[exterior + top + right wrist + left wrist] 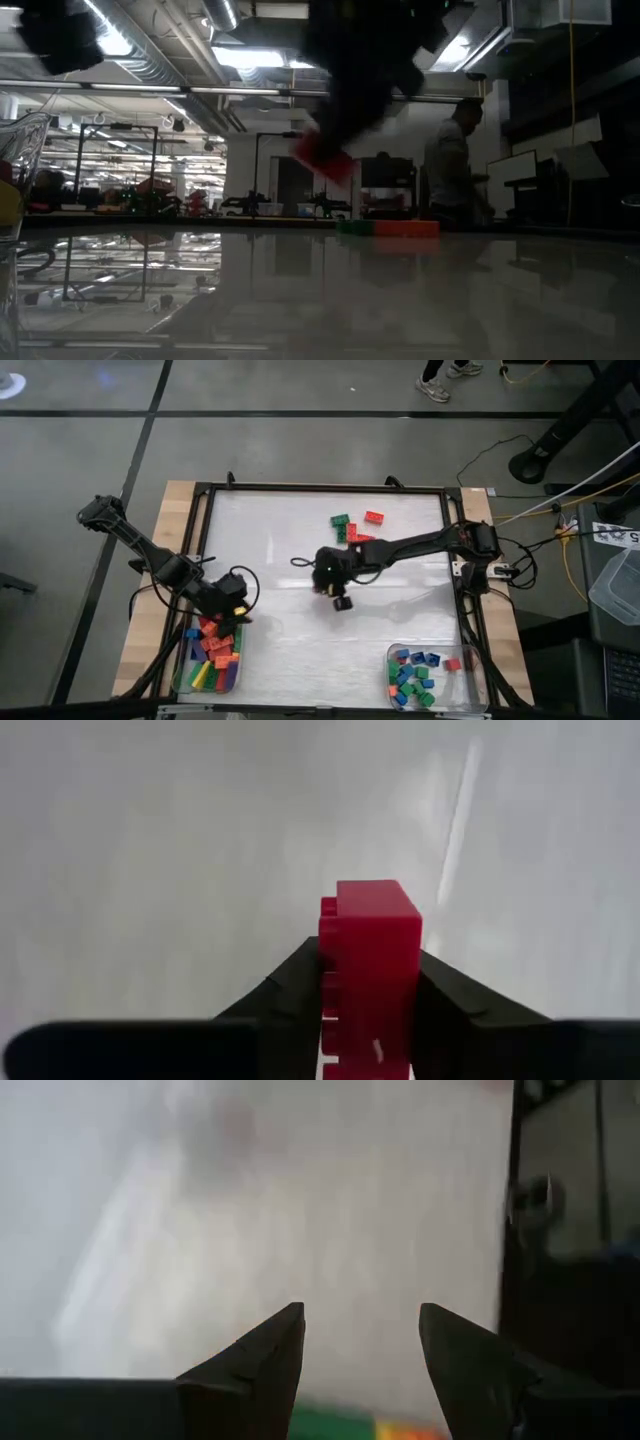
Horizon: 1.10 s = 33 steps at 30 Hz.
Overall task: Sort blocks by size
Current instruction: Put the large red game piece into the left transparent bin
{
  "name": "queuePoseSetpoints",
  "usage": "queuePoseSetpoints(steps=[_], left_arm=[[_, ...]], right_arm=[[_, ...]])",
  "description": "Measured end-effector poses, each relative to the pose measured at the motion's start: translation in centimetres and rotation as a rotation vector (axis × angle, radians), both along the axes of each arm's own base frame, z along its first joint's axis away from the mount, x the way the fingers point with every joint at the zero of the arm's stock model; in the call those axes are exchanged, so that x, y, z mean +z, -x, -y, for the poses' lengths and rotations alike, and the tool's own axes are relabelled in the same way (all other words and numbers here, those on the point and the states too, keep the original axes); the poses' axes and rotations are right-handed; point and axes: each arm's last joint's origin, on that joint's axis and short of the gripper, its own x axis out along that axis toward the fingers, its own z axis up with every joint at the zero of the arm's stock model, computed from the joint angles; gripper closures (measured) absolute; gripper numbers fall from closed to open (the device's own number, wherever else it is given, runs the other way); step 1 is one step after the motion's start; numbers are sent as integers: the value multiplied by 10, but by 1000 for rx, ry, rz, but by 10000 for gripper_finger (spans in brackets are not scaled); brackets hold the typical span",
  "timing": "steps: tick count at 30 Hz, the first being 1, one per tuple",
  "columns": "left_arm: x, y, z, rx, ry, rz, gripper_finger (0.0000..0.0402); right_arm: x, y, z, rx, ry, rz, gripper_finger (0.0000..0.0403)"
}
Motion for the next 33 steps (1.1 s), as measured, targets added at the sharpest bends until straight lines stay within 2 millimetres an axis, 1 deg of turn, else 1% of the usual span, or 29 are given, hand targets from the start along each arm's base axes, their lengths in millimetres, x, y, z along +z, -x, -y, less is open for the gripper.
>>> queuePoseSetpoints(steps=[4,7,10,13,15,19,27,30,33], left_arm=[[4,-6,-3,52,-191,142,215],[6,-9,-5,96,-327,205,215],[6,-12,-5,105,-410,233,215],[5,-20,-1,69,-470,259,215],[4,-25,1,40,-504,279,215],[1,-37,3,23,-546,303,215],[-10,-59,-1,26,-616,293,215],[-11,-63,-4,31,-632,288,215],[-10,-65,-8,54,-630,290,215]], right_arm=[[24,-18,-17,39,-10,221,284],[39,-27,-26,55,-16,358,296],[51,-33,-32,65,-24,475,310],[63,-37,-34,67,-30,570,309],[68,-39,-34,66,-31,596,299],[70,-40,-33,59,-28,614,282],[71,-40,-33,59,-29,629,307],[71,-40,-33,60,-30,630,305],[72,-40,-34,66,-35,631,293]])
